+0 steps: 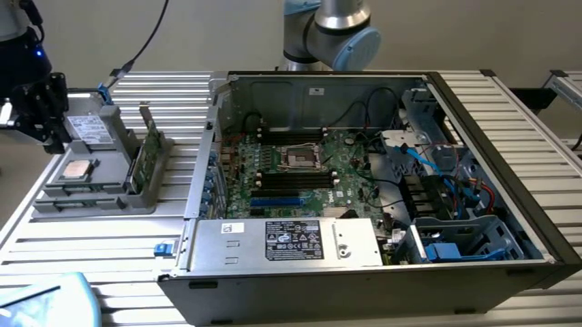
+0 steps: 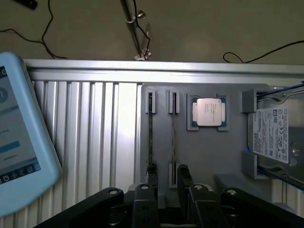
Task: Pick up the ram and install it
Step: 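Pick up the ram and move it above insertion slot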
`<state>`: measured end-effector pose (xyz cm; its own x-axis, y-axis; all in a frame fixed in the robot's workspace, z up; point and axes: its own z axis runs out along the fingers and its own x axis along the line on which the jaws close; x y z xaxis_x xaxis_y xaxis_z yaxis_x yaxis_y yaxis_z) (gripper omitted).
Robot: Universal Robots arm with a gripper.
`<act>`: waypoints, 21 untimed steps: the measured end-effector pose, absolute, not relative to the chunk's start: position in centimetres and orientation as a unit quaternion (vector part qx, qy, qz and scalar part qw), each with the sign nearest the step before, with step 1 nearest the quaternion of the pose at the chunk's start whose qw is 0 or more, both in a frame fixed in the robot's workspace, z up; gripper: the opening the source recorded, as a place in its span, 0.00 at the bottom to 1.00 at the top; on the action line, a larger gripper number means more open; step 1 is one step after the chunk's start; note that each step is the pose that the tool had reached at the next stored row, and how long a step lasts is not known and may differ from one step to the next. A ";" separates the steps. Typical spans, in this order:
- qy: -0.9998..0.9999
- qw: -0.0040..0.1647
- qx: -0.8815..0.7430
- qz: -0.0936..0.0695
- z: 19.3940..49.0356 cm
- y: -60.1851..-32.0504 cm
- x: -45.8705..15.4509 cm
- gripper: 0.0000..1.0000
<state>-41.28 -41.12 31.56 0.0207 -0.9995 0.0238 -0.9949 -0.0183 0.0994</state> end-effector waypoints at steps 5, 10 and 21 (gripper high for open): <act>-0.697 0.044 0.715 -0.026 30.7 -41.1 -42.2 0.31; -0.693 0.044 0.719 -0.026 29.7 -41.6 -42.4 0.31; -0.682 0.043 0.730 -0.027 27.7 -43.0 -42.4 0.31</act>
<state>-42.43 -42.98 27.74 0.0692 -0.9974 0.0192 -0.9927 -0.0670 0.1000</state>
